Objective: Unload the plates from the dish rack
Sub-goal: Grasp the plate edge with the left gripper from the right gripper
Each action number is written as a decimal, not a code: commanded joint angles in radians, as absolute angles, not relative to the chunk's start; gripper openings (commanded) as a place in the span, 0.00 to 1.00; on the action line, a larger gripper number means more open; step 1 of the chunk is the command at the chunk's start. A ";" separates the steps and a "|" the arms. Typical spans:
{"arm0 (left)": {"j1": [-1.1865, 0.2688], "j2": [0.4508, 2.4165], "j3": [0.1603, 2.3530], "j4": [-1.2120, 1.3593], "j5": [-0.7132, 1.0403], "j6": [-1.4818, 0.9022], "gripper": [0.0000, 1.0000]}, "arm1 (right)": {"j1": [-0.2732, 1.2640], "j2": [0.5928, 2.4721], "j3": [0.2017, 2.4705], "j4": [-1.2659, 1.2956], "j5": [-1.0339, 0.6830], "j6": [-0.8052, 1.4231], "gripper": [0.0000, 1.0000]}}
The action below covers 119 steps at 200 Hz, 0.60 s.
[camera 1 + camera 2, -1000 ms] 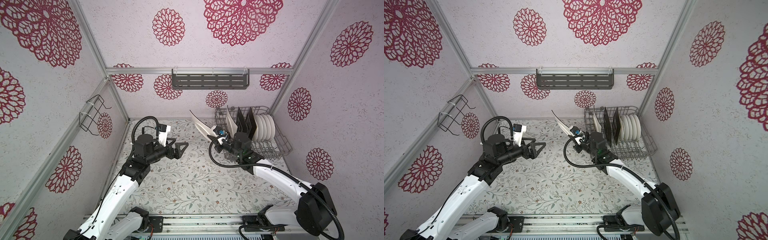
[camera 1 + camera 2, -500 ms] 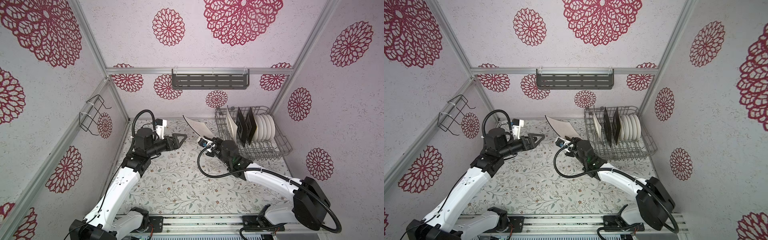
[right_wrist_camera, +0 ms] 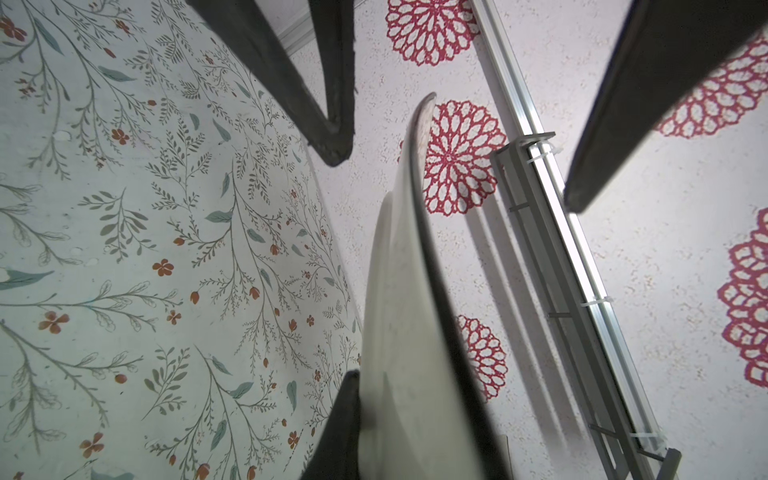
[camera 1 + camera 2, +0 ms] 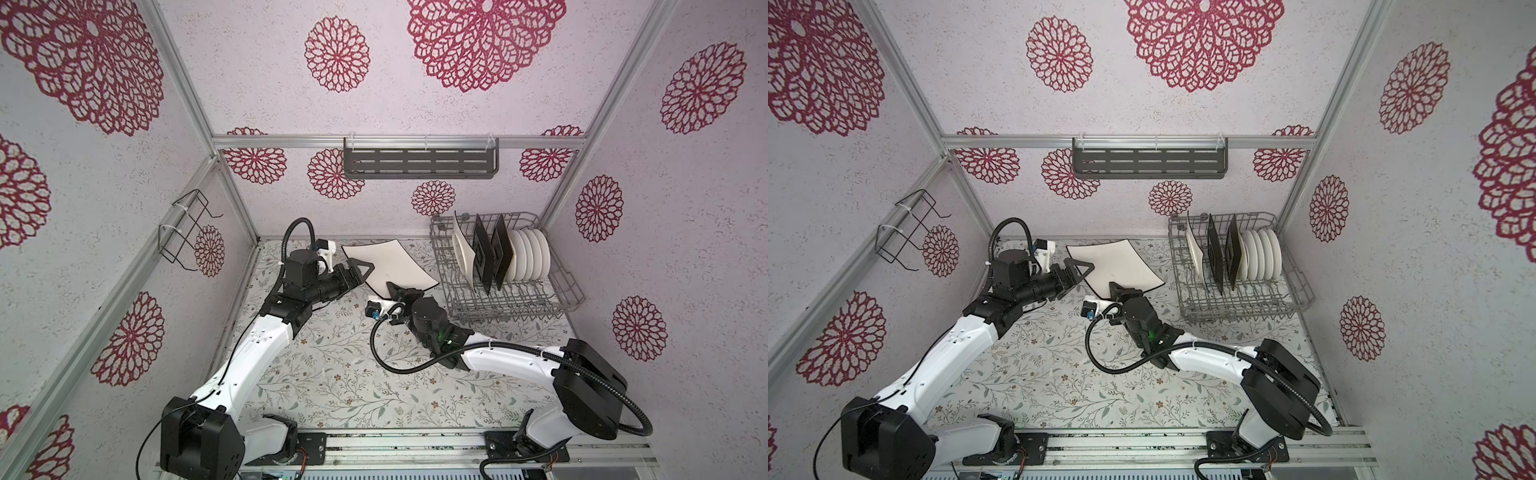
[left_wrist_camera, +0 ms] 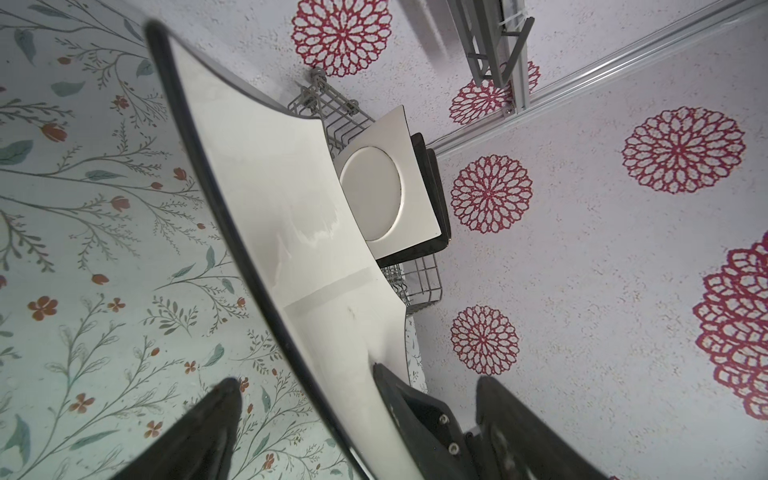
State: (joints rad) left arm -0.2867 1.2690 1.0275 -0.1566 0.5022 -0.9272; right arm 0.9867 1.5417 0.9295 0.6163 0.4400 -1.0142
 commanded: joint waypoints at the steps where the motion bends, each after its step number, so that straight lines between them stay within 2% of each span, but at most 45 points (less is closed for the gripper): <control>1: -0.281 1.286 1.027 -0.136 0.484 -0.976 0.91 | 1.007 1.503 1.029 0.905 0.531 -1.095 0.00; 33: -0.281 1.302 1.005 -0.090 0.485 -1.002 0.89 | 1.039 1.536 1.033 0.960 0.550 -1.146 0.00; 66: -0.281 1.328 1.007 -0.058 0.507 -1.008 0.83 | 1.056 1.577 1.057 0.958 0.566 -1.160 0.00; 119: -0.281 1.360 1.011 -0.071 0.516 -0.984 0.58 | 1.064 1.634 1.094 0.976 0.600 -1.167 0.00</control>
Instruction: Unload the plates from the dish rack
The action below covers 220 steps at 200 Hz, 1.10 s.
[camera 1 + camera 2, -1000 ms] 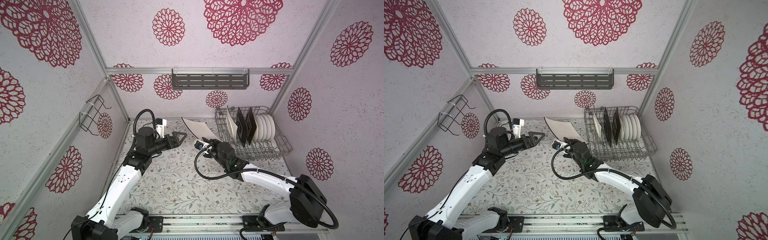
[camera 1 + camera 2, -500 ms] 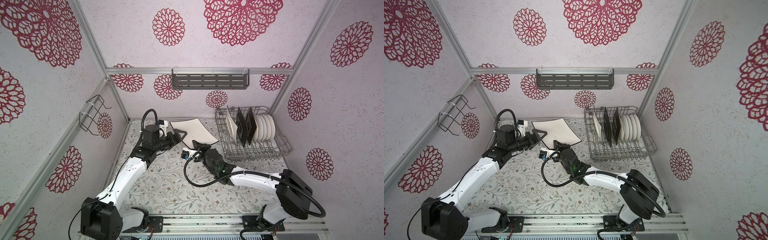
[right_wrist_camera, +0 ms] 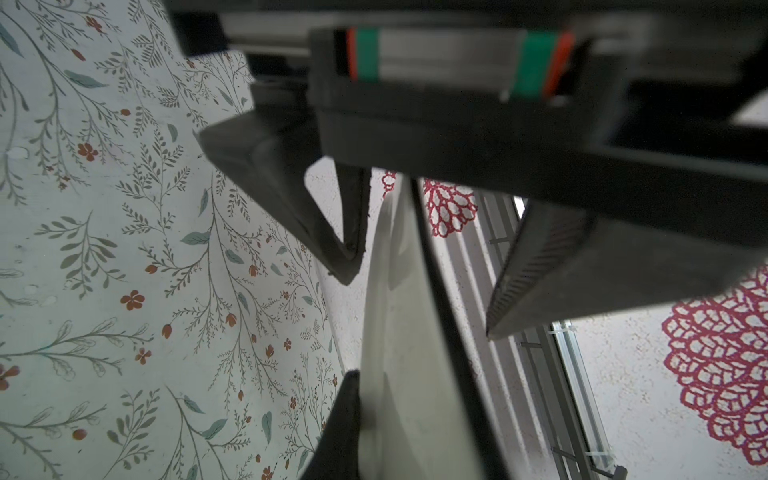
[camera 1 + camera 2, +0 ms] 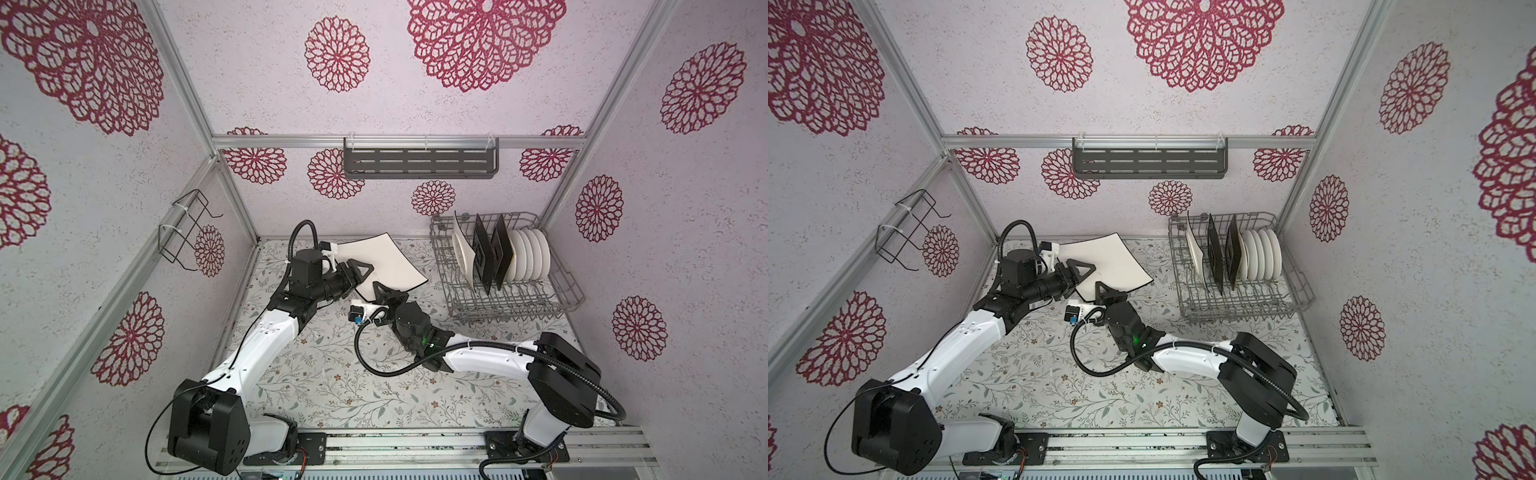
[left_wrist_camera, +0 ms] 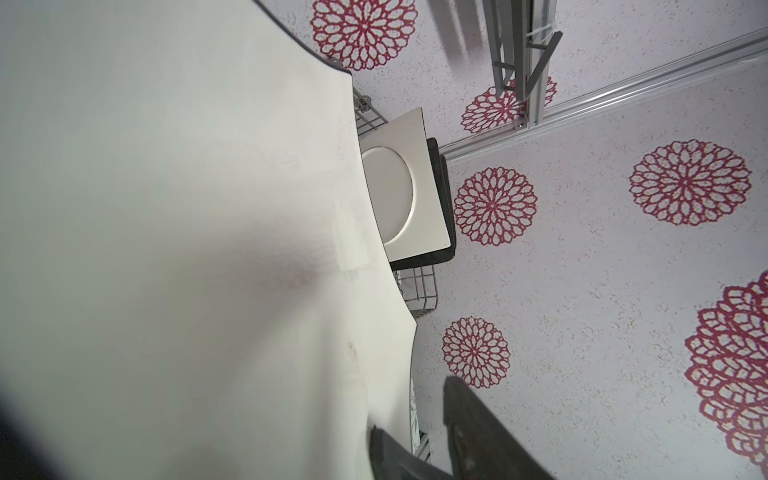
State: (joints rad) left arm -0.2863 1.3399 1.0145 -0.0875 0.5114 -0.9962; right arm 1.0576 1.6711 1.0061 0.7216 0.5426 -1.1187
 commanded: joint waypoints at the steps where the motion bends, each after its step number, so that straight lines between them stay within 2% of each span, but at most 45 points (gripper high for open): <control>1: -0.279 1.361 1.011 -0.072 0.516 -0.983 0.57 | 1.064 1.635 1.094 0.976 0.600 -1.166 0.00; 70: -0.276 1.424 1.047 -0.123 0.530 -0.922 0.31 | 1.072 1.665 1.065 1.070 0.589 -1.205 0.00; 131: -0.278 1.415 1.049 -0.131 0.506 -0.880 0.15 | 1.071 1.675 1.040 1.109 0.595 -1.212 0.00; 181: -0.276 1.405 1.058 -0.147 0.489 -0.851 0.02 | 1.071 1.663 0.989 1.152 0.561 -1.221 0.28; 190: -0.272 1.405 1.061 -0.153 0.482 -0.842 0.00 | 1.071 1.662 0.986 1.148 0.561 -1.218 0.37; 202: -0.265 1.406 1.065 -0.153 0.479 -0.830 0.00 | 1.069 1.659 0.985 1.107 0.554 -1.207 0.57; 220: -0.248 1.423 1.084 -0.153 0.476 -0.809 0.00 | 1.066 1.645 0.980 1.024 0.534 -1.159 0.66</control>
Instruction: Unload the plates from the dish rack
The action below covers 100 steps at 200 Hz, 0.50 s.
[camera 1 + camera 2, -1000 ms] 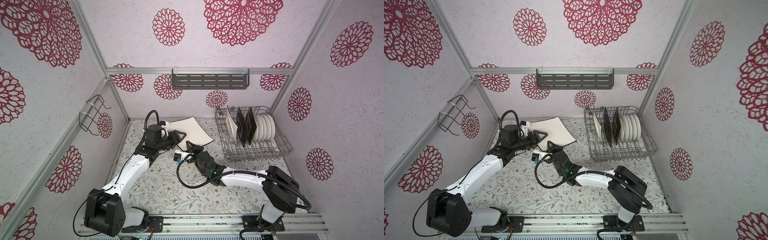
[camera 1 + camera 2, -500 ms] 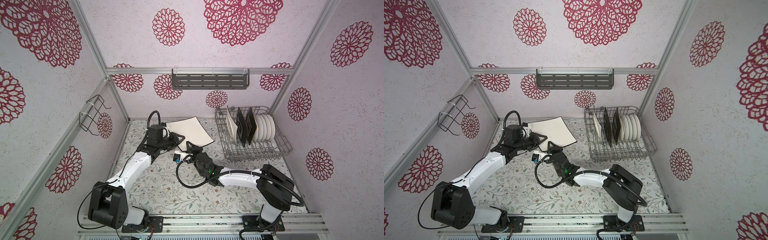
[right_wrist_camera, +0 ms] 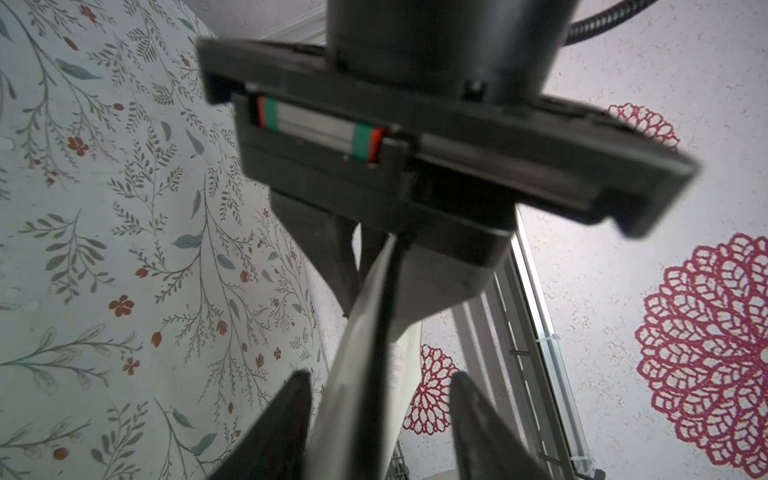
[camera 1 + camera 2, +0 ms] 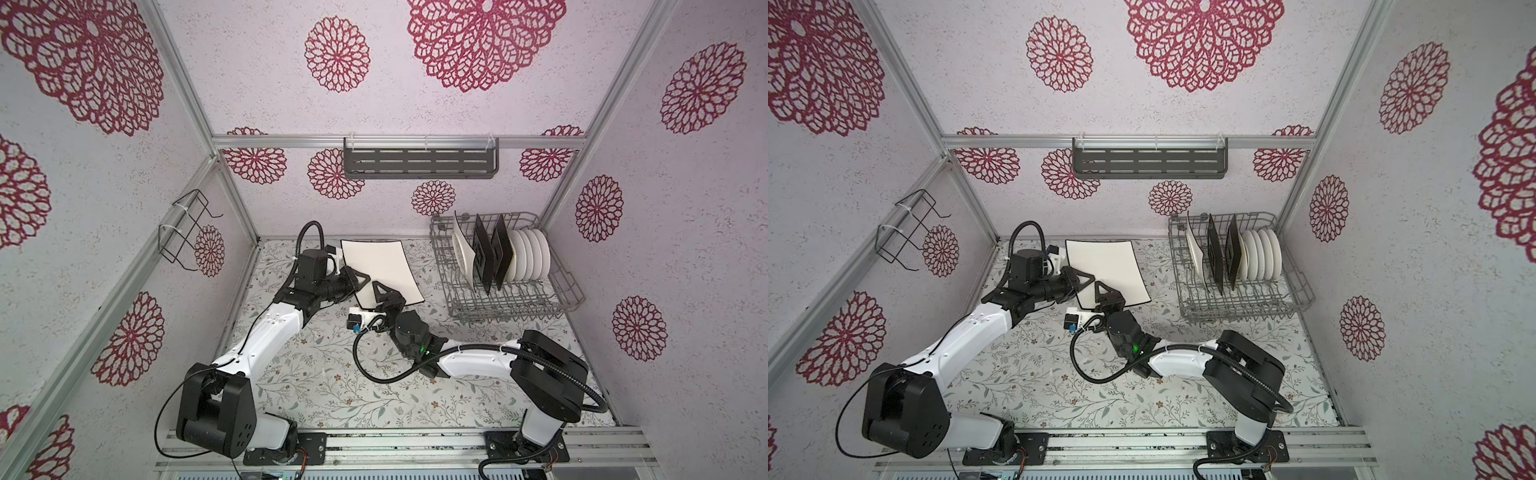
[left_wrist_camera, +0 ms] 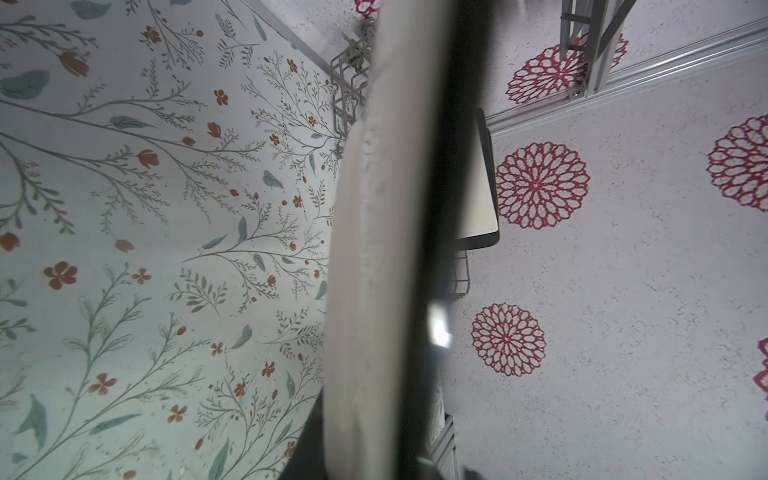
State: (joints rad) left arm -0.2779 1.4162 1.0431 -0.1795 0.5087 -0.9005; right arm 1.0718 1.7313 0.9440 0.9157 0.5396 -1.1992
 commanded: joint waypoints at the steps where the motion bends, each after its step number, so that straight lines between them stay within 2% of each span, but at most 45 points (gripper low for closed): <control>1: -0.247 1.424 1.086 -0.153 0.476 -0.807 0.00 | 1.066 1.643 0.979 1.018 0.532 -1.154 0.66; 36: -0.221 1.499 1.167 -0.169 0.492 -0.747 0.00 | 1.051 1.564 0.971 0.764 0.427 -0.969 0.88; 57: -0.212 1.562 1.200 -0.132 0.490 -0.746 0.00 | 1.031 1.510 0.951 0.668 0.355 -0.865 0.98; 100: -0.209 1.690 1.242 0.004 0.507 -0.794 0.00 | 0.923 1.433 0.898 0.559 0.206 -0.635 0.99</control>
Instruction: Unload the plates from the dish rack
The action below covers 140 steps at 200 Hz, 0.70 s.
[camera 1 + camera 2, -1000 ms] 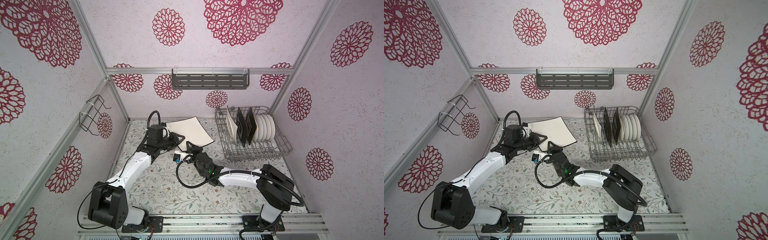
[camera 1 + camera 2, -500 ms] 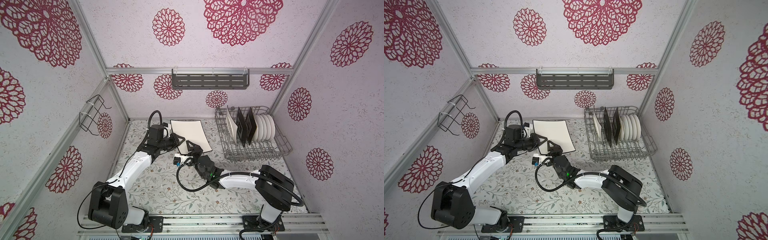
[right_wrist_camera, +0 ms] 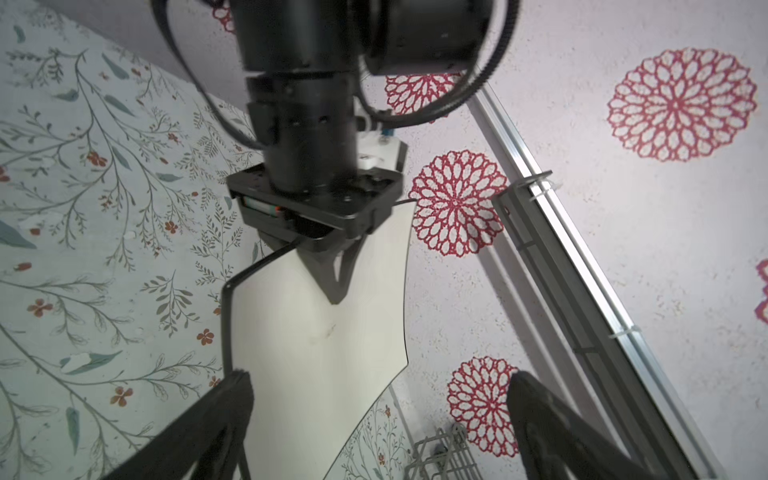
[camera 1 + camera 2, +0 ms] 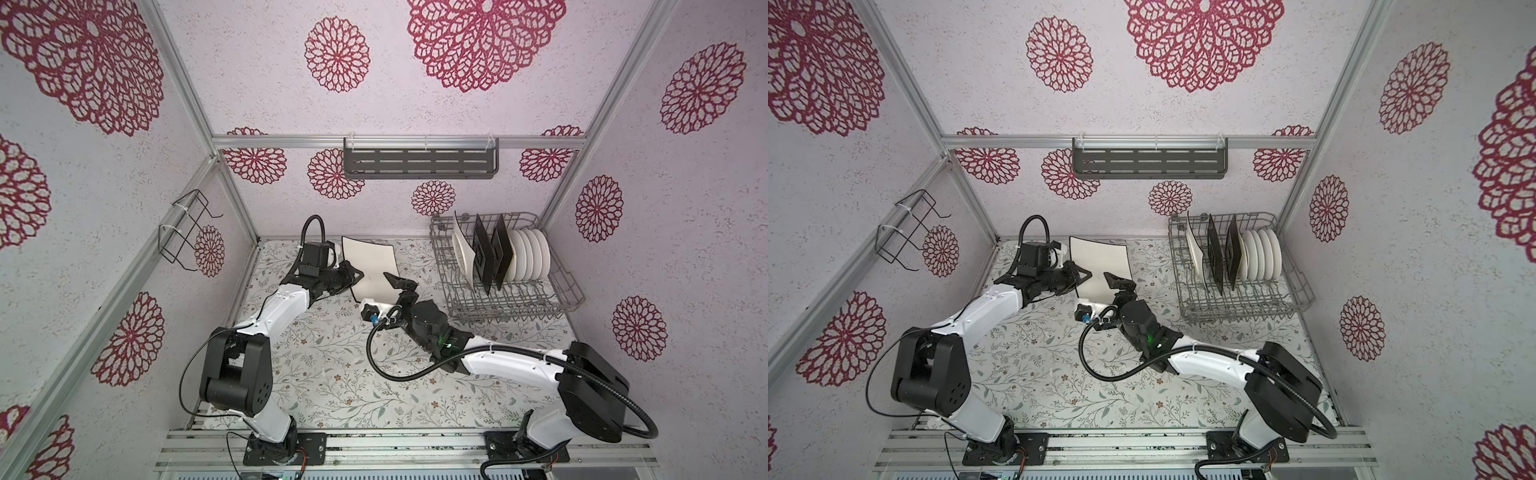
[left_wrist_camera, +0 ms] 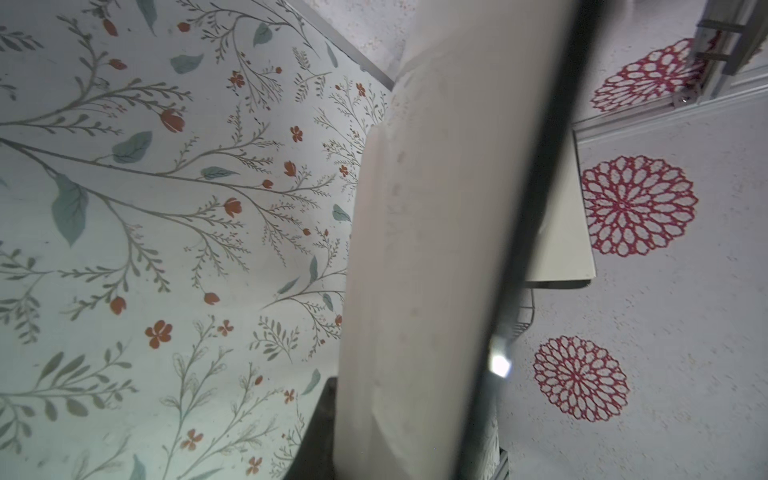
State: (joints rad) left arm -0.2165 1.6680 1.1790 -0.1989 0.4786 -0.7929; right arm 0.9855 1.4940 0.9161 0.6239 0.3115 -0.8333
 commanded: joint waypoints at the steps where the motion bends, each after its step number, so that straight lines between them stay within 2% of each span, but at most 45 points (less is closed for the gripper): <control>1: -0.209 1.693 1.243 0.006 0.508 -0.795 0.00 | 0.920 1.431 0.896 0.558 0.201 -0.627 0.99; 30: -0.204 1.773 1.287 0.034 0.519 -0.778 0.00 | 0.825 1.366 0.904 0.436 0.078 -0.427 0.99; 67: -0.196 1.902 1.358 0.073 0.560 -0.792 0.00 | 0.664 1.316 0.936 0.308 -0.226 -0.205 0.98; 110: -0.189 2.020 1.433 0.082 0.567 -0.796 0.00 | 0.550 1.388 1.043 0.196 -0.473 -0.038 0.99; 140: -0.185 2.084 1.513 0.033 0.583 -0.773 0.00 | 0.506 1.462 1.091 0.225 -0.589 0.075 0.99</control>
